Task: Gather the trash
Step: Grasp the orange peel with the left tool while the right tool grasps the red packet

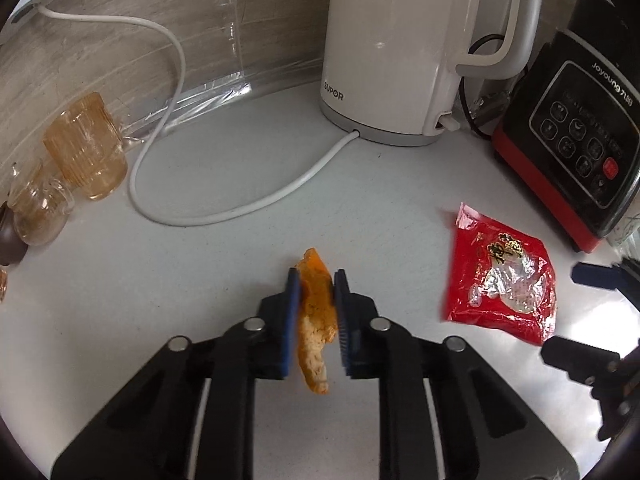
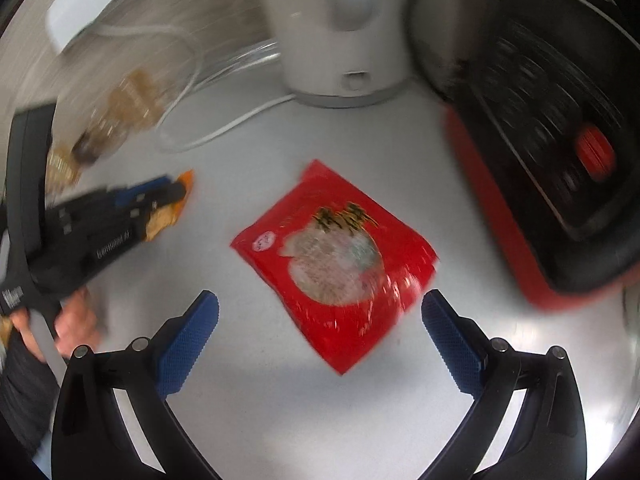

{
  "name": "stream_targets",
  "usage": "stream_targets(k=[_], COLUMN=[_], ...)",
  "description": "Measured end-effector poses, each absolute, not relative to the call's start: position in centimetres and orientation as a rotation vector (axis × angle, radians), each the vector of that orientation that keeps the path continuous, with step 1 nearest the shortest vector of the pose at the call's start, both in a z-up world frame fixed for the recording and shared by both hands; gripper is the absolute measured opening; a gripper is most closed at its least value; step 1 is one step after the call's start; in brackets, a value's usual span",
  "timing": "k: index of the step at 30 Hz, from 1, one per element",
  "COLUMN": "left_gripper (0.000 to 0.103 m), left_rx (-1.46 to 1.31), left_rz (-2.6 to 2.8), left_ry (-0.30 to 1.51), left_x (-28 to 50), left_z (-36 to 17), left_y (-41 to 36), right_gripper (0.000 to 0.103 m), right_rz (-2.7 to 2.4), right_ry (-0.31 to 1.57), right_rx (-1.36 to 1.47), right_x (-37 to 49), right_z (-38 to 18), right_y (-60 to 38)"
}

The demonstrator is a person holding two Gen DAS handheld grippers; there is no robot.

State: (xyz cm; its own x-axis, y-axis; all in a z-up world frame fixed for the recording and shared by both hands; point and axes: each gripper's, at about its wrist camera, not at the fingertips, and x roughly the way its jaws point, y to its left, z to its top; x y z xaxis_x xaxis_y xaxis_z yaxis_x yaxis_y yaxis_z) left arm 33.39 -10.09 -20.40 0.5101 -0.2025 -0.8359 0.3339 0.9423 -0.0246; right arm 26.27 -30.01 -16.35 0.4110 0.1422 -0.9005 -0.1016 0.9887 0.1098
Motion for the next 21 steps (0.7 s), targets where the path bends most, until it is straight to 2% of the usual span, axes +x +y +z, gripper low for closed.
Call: stream_targets(k=[5, 21], left_gripper=[0.013, 0.009], left_rx=[0.142, 0.097], left_rz=[-0.326, -0.374], left_ry=[0.979, 0.977], left_x=[33.1, 33.2], left_z=[-20.4, -20.4], left_y=[-10.1, -7.9], right_gripper=[0.101, 0.101], right_rz=[0.256, 0.412], right_ry=[1.168, 1.206], right_rx=[-0.096, -0.145], right_x=[28.2, 30.0], right_z=[-16.6, -16.7], right_y=[-29.6, -30.6])
